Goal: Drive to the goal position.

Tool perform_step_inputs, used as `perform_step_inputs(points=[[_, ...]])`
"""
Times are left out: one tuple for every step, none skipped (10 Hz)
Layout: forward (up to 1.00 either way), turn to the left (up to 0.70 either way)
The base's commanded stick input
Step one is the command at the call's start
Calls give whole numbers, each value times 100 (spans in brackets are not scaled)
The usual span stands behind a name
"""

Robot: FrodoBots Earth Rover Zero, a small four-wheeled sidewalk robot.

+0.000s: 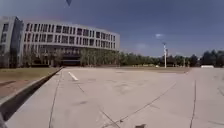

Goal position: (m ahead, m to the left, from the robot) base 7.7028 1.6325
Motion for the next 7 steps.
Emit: perform_step_inputs(points=[[70, 1], [70, 1], [70, 1], [70, 1], [70, 1], [70, 1], [70, 1]])
